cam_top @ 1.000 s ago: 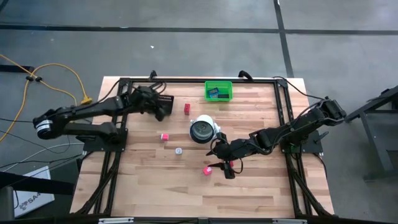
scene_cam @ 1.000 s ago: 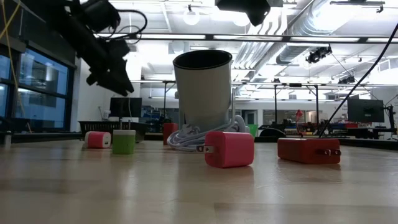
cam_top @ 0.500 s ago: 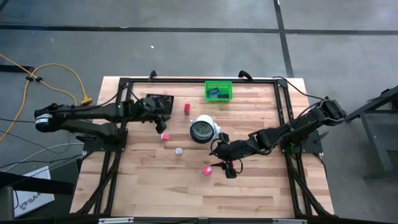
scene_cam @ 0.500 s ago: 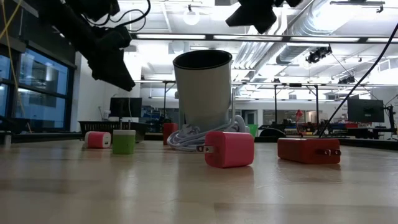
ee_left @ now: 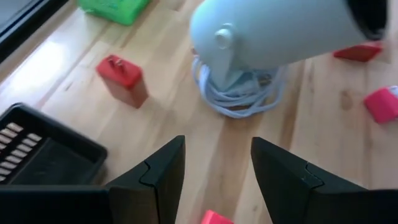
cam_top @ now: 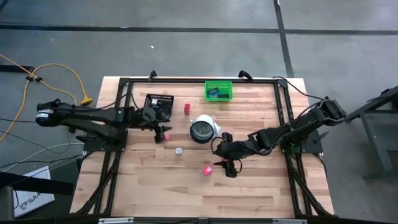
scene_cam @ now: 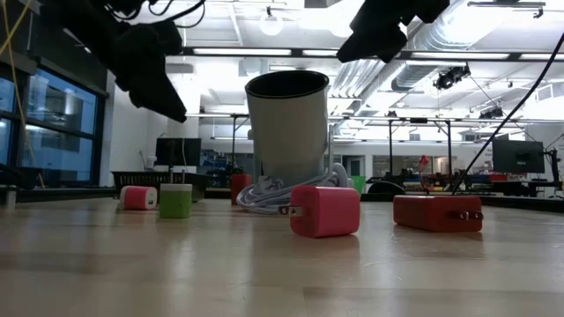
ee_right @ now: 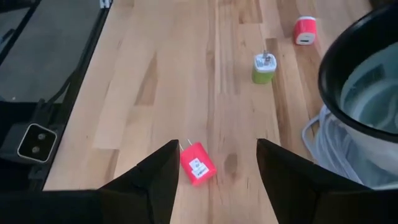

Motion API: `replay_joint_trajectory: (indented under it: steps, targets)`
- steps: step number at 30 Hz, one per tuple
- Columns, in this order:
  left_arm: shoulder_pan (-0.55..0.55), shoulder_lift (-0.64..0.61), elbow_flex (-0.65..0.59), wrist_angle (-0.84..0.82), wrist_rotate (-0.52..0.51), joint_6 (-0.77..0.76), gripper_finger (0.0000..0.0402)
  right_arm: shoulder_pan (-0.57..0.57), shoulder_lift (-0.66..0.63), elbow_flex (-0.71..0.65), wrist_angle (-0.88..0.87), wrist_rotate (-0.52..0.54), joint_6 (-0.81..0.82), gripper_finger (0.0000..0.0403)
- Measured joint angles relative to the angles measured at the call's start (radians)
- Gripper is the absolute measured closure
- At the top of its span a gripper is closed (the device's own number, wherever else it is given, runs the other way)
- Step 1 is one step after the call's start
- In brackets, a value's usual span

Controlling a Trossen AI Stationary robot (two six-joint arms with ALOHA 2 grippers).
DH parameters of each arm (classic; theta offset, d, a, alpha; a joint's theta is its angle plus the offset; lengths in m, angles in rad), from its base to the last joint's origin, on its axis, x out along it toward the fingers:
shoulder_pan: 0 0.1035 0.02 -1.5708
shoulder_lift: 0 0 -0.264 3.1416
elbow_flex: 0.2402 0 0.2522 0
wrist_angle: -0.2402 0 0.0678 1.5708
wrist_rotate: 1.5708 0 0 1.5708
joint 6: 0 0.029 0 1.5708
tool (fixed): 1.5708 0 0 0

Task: Pick & Place Office items
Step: Put the bottom red charger adapter into the black bin

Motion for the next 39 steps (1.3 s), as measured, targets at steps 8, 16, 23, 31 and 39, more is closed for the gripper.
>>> replay_joint_trajectory:
  steps: [8,16,23,31,39]
  targets:
    - [-0.106,0.000,0.000,0.026,-0.001,-0.003,0.0225,0.015,0.000,0.000,-0.010,-0.024,-0.026,0.0201]
    - [-0.279,0.000,0.000,0.028,0.004,-0.022,0.0225,0.015,0.000,0.000,-0.065,-0.020,-0.019,0.0201]
    - [-0.452,0.000,0.000,0.028,0.014,-0.040,0.0225,0.015,0.000,0.000,-0.066,-0.024,-0.017,0.0201]
    - [-0.579,0.000,0.000,0.034,0.014,-0.045,0.0225,0.015,0.000,0.000,-0.141,-0.031,0.099,0.0201]
    - [-0.642,0.000,0.000,0.035,0.014,-0.046,0.0225,0.015,0.000,0.000,-0.197,-0.097,0.264,0.0201]
